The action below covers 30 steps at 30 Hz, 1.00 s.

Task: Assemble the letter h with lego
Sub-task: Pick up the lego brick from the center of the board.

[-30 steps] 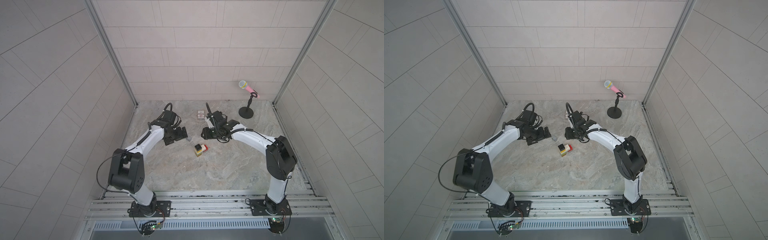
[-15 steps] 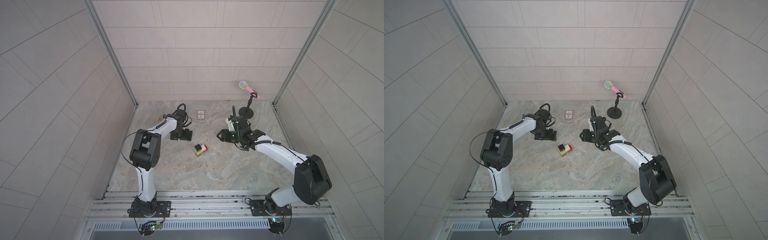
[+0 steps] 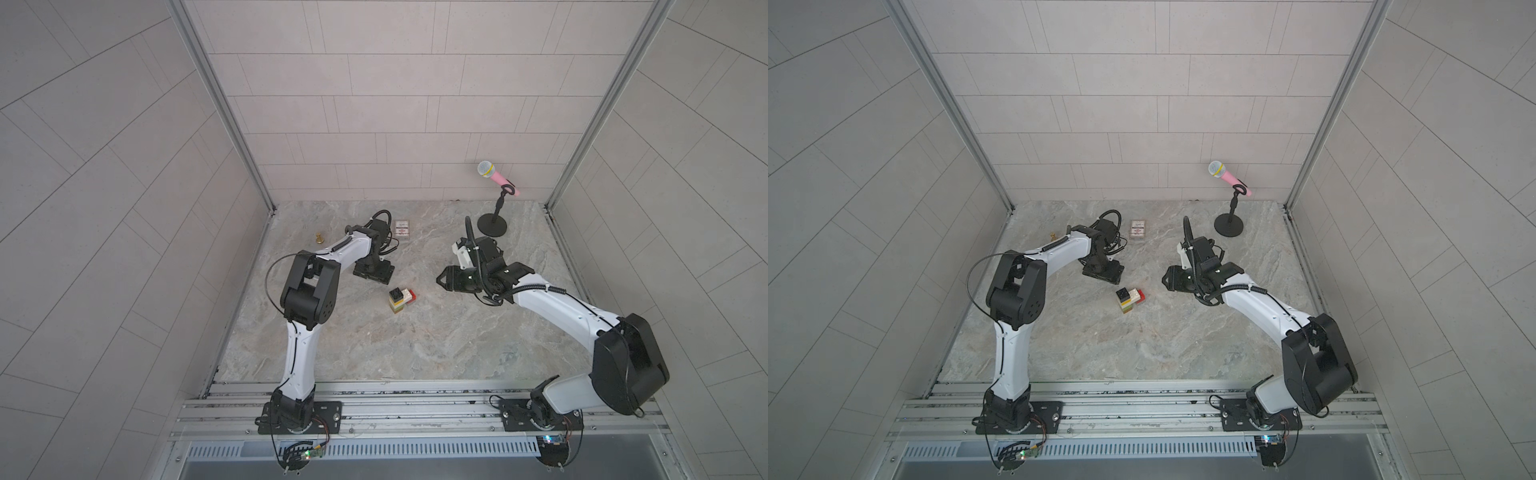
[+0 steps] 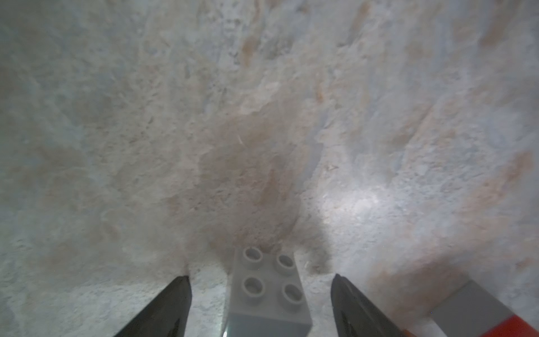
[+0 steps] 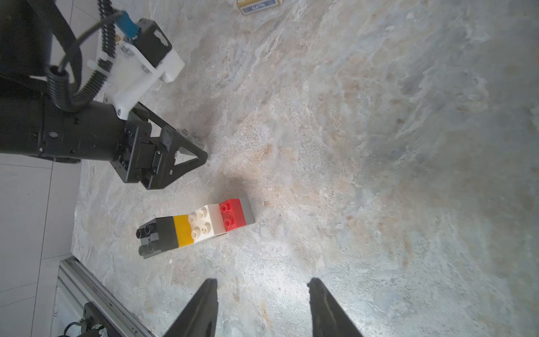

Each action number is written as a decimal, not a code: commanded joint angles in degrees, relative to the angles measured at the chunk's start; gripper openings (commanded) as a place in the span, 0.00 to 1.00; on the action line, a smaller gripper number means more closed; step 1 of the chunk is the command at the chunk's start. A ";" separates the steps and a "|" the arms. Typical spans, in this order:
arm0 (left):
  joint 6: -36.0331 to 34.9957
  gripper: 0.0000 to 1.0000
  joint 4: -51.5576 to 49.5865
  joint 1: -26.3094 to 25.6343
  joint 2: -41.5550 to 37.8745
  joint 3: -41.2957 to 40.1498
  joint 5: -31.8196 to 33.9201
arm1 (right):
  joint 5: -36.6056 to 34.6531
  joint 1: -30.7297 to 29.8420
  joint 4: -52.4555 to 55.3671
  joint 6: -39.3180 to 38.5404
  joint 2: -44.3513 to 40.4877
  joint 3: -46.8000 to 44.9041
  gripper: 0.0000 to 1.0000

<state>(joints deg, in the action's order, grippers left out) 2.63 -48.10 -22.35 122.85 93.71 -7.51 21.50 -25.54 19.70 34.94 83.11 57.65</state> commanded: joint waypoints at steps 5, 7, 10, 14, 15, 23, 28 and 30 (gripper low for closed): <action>-0.94 0.69 -2.51 0.18 1.72 4.05 0.06 | 0.29 0.14 2.56 -0.97 1.59 1.77 0.53; -0.72 0.63 -3.07 0.13 2.34 4.92 -0.60 | 0.52 -0.02 3.74 -1.08 1.78 2.64 0.53; -0.55 0.61 -3.81 0.17 3.01 5.74 -0.64 | 0.08 -0.12 5.97 -1.87 1.70 3.86 0.53; -0.40 0.60 -4.52 0.19 3.01 5.92 -0.43 | -0.26 -0.09 5.89 -2.42 1.26 3.11 0.53; -0.39 0.61 -4.62 0.16 2.97 5.80 -0.12 | -0.40 -0.05 5.66 -2.58 1.18 2.83 0.52; -0.43 0.51 -4.84 0.02 2.88 5.52 -0.44 | -2.64 0.06 5.16 -3.65 0.87 1.50 0.52; -0.04 0.41 -4.91 -0.22 2.71 5.61 -0.31 | -2.45 0.08 4.48 -3.56 1.59 0.99 0.52; 0.40 0.32 -4.89 -0.37 2.29 5.72 -0.31 | -2.41 0.08 3.99 -3.44 1.87 0.59 0.51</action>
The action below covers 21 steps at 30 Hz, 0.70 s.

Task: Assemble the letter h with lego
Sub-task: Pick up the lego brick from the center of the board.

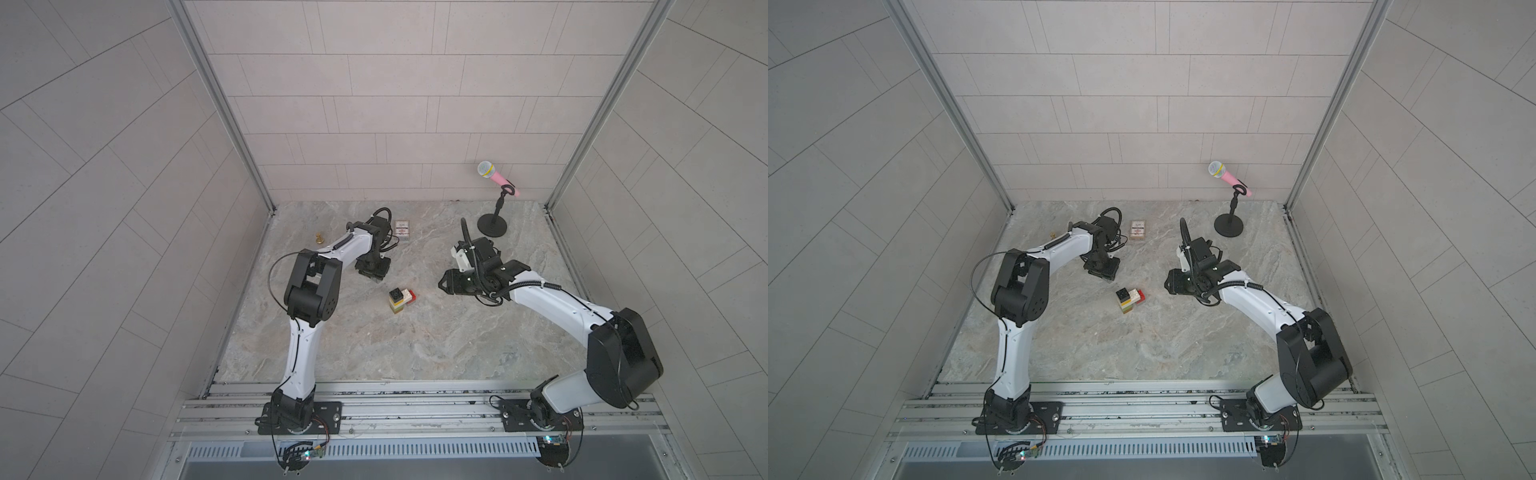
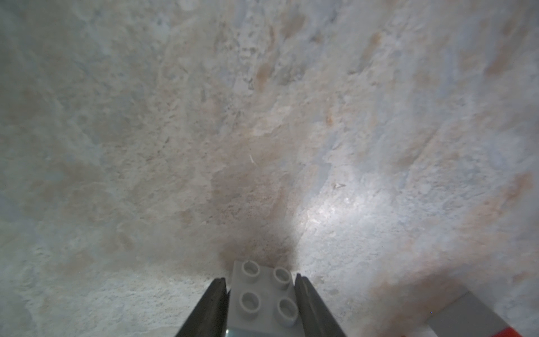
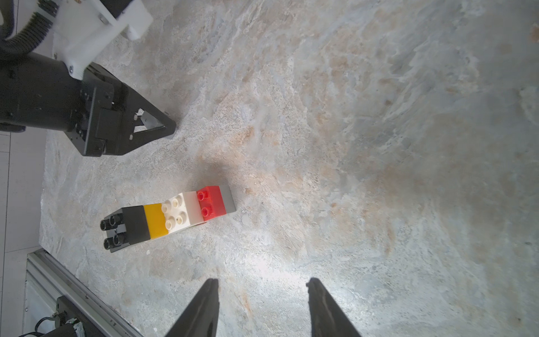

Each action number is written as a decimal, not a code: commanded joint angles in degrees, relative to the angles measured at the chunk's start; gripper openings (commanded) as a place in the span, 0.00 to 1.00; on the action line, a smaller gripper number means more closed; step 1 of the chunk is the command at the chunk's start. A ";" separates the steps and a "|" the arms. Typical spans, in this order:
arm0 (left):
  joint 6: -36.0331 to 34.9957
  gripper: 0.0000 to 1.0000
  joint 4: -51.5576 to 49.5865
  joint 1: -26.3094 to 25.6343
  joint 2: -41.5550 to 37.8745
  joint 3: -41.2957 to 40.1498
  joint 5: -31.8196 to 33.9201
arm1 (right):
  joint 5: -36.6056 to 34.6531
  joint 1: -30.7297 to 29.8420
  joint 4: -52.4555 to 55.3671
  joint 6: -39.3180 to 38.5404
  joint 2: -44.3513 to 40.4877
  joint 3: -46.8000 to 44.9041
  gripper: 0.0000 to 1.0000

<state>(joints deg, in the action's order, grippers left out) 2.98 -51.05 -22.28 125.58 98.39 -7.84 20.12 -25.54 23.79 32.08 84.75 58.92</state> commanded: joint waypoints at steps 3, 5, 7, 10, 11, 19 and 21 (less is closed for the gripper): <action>1.55 0.25 -1.90 -1.12 -2.01 0.86 0.84 | -1.29 0.06 -0.63 -0.52 0.59 -1.05 0.51; 3.01 0.20 -1.65 -2.23 -4.42 0.43 2.52 | -1.10 0.05 -1.56 -0.51 0.61 -1.56 0.51; 5.02 0.13 -0.06 -3.90 -8.67 -1.42 6.42 | -0.67 0.05 -2.79 -0.35 0.34 -2.25 0.51; 9.25 0.08 6.60 -6.29 -18.11 -8.62 12.18 | -1.49 0.10 -3.87 -0.17 -0.11 -3.09 0.50; 10.41 0.07 9.26 -6.77 -21.35 -11.36 12.44 | -2.03 0.05 -4.26 -0.09 -0.26 -3.32 0.50; 11.05 0.09 34.03 -9.56 -44.89 -35.97 0.12 | -2.06 0.05 -10.68 1.14 -1.02 -6.93 0.50; 9.77 0.00 36.98 -10.02 -48.26 -39.98 -1.18 | -1.17 0.05 -13.14 1.62 -1.50 -8.07 0.50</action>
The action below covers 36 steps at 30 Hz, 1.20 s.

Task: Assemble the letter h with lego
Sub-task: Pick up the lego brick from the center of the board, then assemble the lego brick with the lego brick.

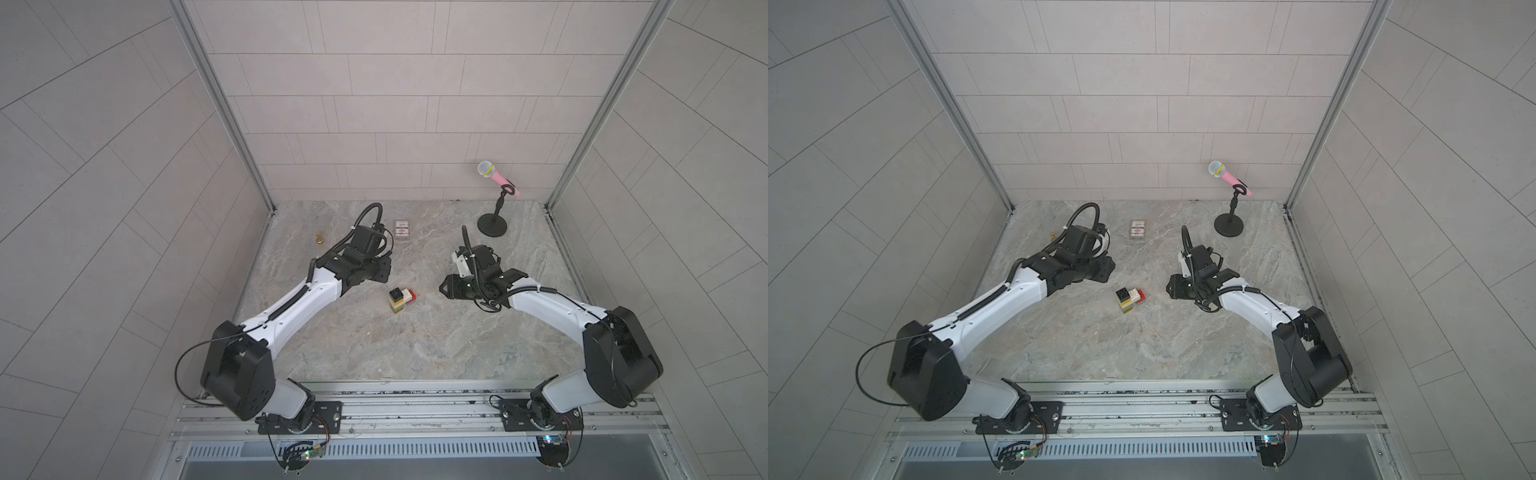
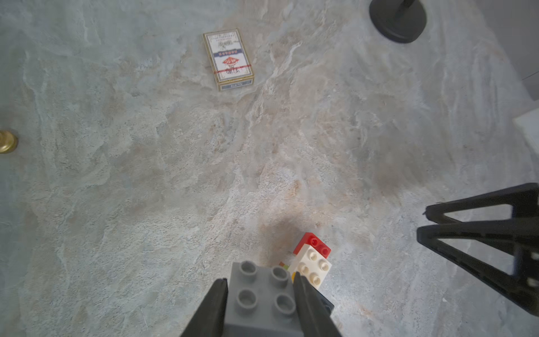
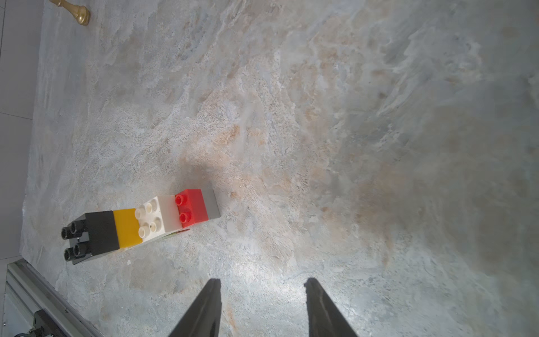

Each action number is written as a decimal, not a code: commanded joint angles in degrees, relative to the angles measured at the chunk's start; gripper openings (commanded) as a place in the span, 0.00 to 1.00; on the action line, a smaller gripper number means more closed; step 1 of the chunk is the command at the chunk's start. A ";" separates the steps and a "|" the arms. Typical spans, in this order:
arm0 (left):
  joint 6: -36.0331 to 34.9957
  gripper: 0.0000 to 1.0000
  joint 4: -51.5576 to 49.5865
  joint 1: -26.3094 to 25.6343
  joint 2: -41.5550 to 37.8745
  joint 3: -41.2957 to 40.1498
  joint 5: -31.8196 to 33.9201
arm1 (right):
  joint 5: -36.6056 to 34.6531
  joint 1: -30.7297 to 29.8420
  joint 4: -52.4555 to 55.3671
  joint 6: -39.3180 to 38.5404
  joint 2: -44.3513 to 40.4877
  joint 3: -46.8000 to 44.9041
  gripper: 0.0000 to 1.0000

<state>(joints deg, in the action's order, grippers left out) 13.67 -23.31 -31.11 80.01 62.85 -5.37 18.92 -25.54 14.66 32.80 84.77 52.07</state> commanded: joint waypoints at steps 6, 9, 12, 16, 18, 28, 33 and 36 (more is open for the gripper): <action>-0.04 0.00 35.20 -2.08 -13.47 -25.31 -7.52 | 3.31 -0.03 -10.78 2.10 -2.34 -4.32 0.50; -2.34 0.00 43.59 -2.08 -15.15 -30.38 -8.55 | 4.75 -0.12 -13.26 2.44 -2.00 -5.24 0.50; -2.76 0.00 44.72 -2.00 -14.54 -31.06 -9.39 | 5.48 -0.61 -15.09 2.64 -1.46 -5.88 0.50; -3.65 0.00 50.75 -2.16 -14.84 -34.22 -10.75 | 5.26 -1.65 -15.53 2.78 -0.16 -5.38 0.50; -5.05 0.00 54.67 -2.27 -16.08 -37.25 -11.05 | 5.31 -2.22 -16.20 3.20 0.26 -5.33 0.50; -7.52 0.00 68.22 -2.40 -17.04 -47.76 -13.45 | 3.36 -3.91 -18.23 3.24 -2.79 -6.95 0.50; -8.12 0.00 70.05 -2.37 -11.61 -46.35 -16.07 | 2.94 -4.91 -17.56 2.21 -1.15 -5.86 0.50; -7.53 0.00 78.51 -2.38 -6.52 -47.40 -16.14 | 2.70 -5.42 -17.16 1.71 -0.36 -5.33 0.50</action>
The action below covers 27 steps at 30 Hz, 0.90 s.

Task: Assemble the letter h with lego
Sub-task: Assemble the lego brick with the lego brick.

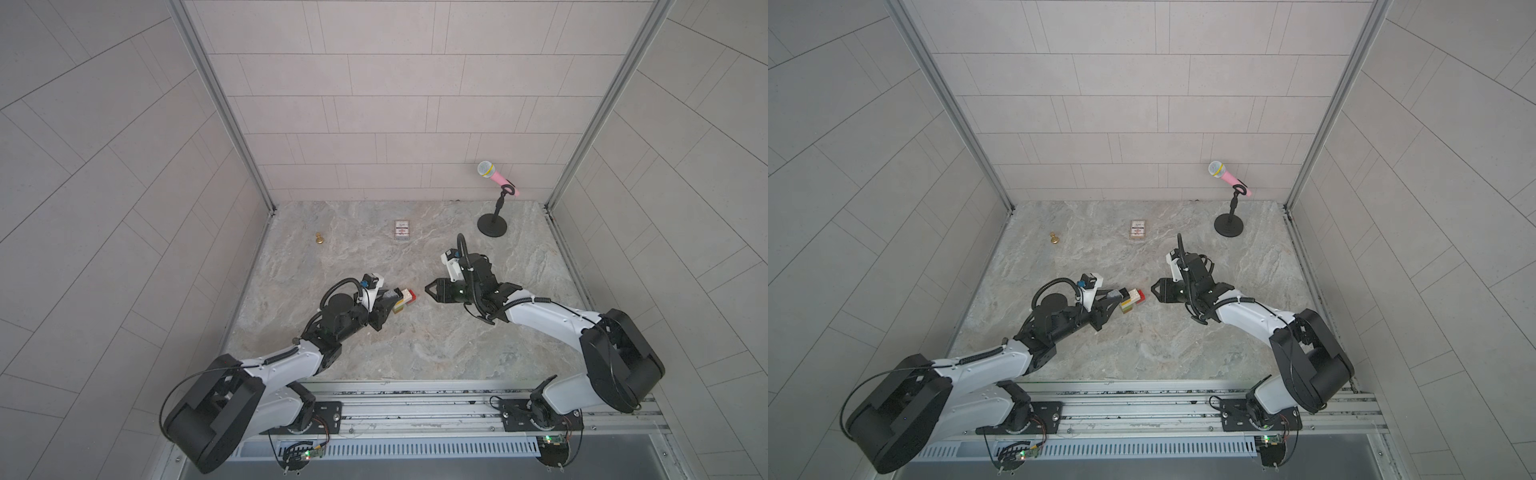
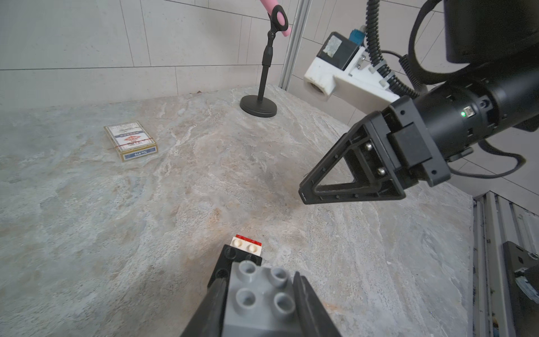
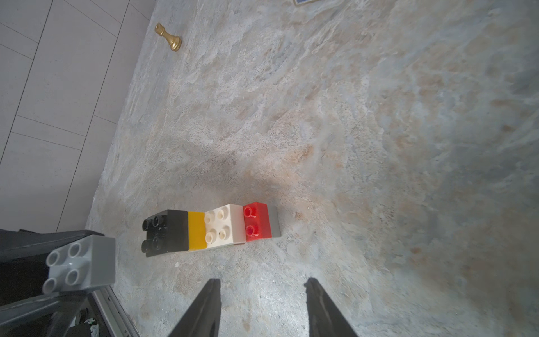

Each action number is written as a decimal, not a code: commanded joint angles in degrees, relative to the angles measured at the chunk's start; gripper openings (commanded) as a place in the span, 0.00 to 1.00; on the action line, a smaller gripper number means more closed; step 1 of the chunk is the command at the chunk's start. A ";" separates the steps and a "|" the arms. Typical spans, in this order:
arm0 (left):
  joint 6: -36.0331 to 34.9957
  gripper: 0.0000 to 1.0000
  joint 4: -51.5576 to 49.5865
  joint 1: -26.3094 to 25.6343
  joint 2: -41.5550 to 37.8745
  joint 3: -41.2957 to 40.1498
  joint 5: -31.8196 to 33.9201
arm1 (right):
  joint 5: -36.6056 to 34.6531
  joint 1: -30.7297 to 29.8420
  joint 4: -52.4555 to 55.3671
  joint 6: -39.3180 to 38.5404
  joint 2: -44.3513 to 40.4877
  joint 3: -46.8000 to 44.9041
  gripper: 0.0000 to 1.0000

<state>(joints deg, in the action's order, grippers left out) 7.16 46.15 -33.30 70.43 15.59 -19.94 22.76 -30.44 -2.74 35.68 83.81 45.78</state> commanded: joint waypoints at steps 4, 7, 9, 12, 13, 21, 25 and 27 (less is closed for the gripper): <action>-0.47 0.00 20.74 -0.12 9.42 -1.63 -0.38 | -1.44 -1.12 0.54 -1.71 1.51 1.48 0.50; -0.88 0.00 20.46 -0.19 10.60 -0.22 -0.81 | -1.75 -1.77 1.01 -2.25 2.52 2.18 0.50; -1.33 0.00 20.65 -0.19 10.37 -0.41 -0.65 | -1.97 -2.05 1.58 -2.59 3.15 2.70 0.50; -2.11 0.00 20.56 -0.19 10.11 -0.73 0.14 | -1.76 -2.26 1.62 -2.55 3.72 3.00 0.50; -2.35 0.00 20.69 -0.19 10.20 -0.70 0.32 | -1.67 -2.36 1.68 -2.56 3.88 3.19 0.50; -2.46 0.00 20.73 -0.25 13.90 0.53 -0.28 | -1.02 -2.79 2.17 -2.63 5.48 4.05 0.50; -2.11 0.00 20.81 -0.21 15.31 0.85 -0.26 | -0.89 -3.05 2.48 -2.86 6.00 4.44 0.50; -2.04 0.00 20.81 -0.21 15.85 0.84 -0.24 | -0.79 -3.23 2.62 -2.98 6.10 4.57 0.50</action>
<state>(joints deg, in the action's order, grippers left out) 6.15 64.99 -33.30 85.45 15.55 -19.94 21.87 -33.30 -1.39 33.41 89.47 49.30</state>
